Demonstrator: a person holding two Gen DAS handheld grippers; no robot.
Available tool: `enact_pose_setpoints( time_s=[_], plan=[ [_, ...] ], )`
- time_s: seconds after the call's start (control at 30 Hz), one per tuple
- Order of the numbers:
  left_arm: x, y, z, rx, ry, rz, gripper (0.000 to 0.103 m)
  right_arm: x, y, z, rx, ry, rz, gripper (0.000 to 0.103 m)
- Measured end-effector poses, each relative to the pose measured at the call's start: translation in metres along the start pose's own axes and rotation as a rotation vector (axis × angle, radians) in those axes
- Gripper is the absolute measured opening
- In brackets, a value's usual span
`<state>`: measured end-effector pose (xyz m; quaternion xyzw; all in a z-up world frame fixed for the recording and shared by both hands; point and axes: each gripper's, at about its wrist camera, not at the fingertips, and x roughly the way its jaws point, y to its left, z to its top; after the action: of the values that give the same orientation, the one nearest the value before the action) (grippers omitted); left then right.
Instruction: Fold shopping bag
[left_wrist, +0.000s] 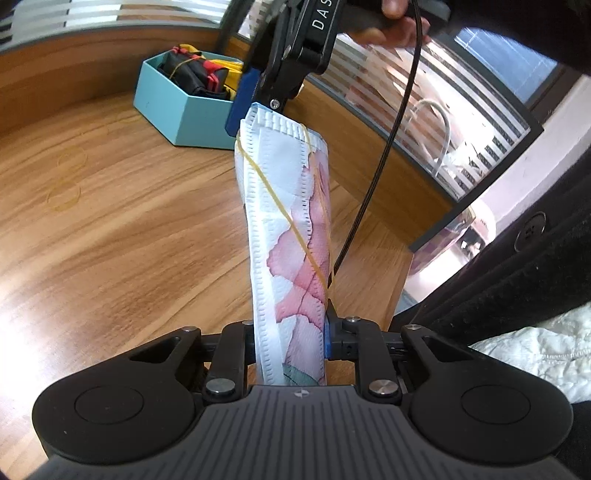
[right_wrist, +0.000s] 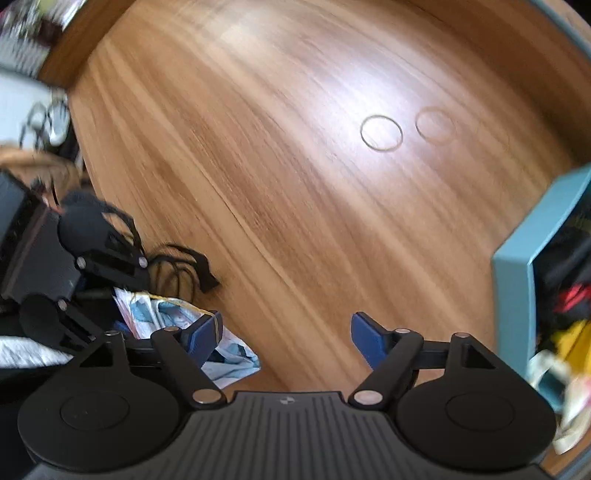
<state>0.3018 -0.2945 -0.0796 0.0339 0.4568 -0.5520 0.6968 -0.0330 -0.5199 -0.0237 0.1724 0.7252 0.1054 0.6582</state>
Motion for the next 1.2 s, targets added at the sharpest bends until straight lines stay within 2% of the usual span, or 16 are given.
enact_pose_setpoints(
  time_s=[0.1, 0.17, 0.27, 0.47, 0.53, 0.7, 0.8, 0.87, 0.93, 0.97, 1.1, 1.2],
  plan=[
    [-0.001, 0.002, -0.001, -0.01, -0.01, -0.004, 0.022, 0.001, -0.009, -0.007, 0.077, -0.036, 0.05, 0.082],
    [-0.001, 0.002, -0.002, -0.018, -0.013, -0.01, 0.022, 0.004, -0.01, -0.009, 0.089, -0.04, 0.046, 0.082],
    [-0.001, 0.003, -0.001, -0.021, -0.014, -0.019, 0.022, 0.008, -0.012, -0.015, 0.109, -0.029, 0.046, 0.089],
    [-0.001, 0.005, -0.001, -0.025, -0.016, -0.025, 0.023, 0.014, -0.038, -0.03, 0.27, -0.025, 0.172, 0.089],
    [0.0, 0.006, -0.001, -0.024, -0.015, -0.024, 0.023, 0.015, -0.038, -0.032, 0.282, -0.029, 0.18, 0.089],
    [-0.001, 0.005, -0.002, -0.018, -0.016, -0.021, 0.023, 0.013, -0.028, -0.033, 0.274, -0.027, 0.135, 0.089],
    [-0.003, 0.005, -0.003, -0.017, -0.018, -0.018, 0.023, 0.014, -0.034, -0.034, 0.319, -0.027, 0.172, 0.088],
    [-0.003, 0.005, -0.003, -0.019, -0.019, -0.012, 0.024, 0.014, -0.038, -0.036, 0.354, -0.034, 0.197, 0.085],
    [-0.004, 0.005, -0.003, -0.021, -0.02, -0.009, 0.024, 0.016, -0.043, -0.041, 0.405, -0.056, 0.244, 0.073],
    [-0.004, 0.005, -0.003, -0.023, -0.021, -0.007, 0.024, 0.017, -0.044, -0.044, 0.432, -0.07, 0.268, 0.071],
    [-0.008, 0.007, -0.005, -0.041, -0.043, 0.009, 0.025, 0.018, -0.043, -0.051, 0.488, -0.127, 0.318, 0.049],
    [-0.016, 0.008, -0.008, -0.055, -0.073, 0.028, 0.025, 0.016, -0.038, -0.053, 0.521, -0.182, 0.328, 0.047]
  ],
)
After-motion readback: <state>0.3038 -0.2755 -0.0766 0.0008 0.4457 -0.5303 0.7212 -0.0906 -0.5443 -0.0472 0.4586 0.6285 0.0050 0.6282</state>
